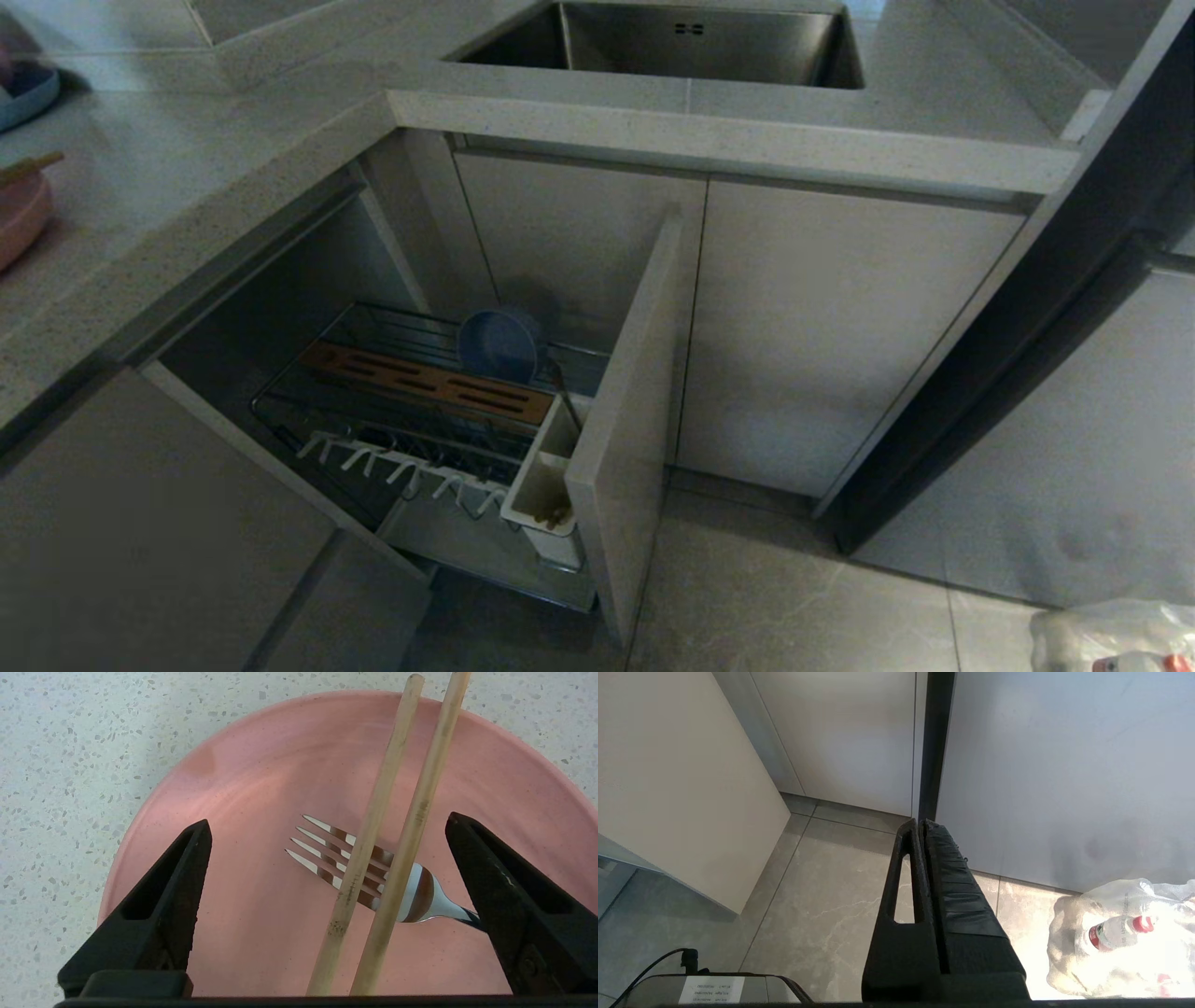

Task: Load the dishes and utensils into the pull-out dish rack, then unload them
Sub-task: Pick up the chopsticks and place it in the cupboard

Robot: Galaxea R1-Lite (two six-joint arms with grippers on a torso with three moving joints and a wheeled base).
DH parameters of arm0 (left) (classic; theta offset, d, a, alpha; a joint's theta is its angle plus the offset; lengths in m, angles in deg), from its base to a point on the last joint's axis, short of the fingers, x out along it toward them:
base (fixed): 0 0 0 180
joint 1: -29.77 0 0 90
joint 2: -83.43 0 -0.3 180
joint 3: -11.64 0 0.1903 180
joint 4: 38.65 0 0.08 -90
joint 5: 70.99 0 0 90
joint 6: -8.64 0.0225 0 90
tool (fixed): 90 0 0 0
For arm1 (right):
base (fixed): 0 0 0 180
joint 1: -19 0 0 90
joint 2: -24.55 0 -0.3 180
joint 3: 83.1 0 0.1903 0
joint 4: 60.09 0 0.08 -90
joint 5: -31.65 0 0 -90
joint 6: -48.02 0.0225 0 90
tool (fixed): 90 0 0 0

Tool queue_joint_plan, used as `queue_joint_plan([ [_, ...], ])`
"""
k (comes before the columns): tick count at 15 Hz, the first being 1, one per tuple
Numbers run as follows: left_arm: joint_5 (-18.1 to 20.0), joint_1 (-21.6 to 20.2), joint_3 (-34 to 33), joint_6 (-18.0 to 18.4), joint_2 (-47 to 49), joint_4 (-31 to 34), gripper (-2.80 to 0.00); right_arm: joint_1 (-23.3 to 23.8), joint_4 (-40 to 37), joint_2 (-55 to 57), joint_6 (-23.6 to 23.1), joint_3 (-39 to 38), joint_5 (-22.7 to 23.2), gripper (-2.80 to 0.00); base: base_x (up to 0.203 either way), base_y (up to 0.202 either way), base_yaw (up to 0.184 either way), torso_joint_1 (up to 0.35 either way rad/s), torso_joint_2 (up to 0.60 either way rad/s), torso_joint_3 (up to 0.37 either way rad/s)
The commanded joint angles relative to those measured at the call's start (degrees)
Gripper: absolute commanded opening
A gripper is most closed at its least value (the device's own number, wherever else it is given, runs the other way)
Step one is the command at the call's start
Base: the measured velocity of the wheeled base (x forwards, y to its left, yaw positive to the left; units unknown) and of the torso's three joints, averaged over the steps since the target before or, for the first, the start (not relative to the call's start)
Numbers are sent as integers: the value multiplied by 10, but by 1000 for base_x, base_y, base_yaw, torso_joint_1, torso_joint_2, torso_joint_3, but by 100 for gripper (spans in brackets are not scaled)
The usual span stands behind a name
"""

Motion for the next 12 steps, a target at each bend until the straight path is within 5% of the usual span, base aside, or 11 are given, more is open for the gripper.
queue_joint_plan([
  [1, 3, 0, -1, 1, 1, 2, 0, 0, 0, 1, 0, 0, 0, -280, 0, 0, 0, 0, 0, 0],
  [2, 3, 0, -3, 1, 0, 2, 0, 0, 0, 0, 0, 0, 0, -280, 0, 0, 0, 0, 0, 0],
  [3, 3, 0, -4, 1, -1, 3, -280, 0, 0, 0, 0, 0, 0, -280, 0, 0, 0, 0, 0, 0],
  [12, 3, -1, -14, 2, -9, 3, -280, 0, 0, 0, 0, 0, 0, -280, 0, 0, 0, 0, 0, 0],
])
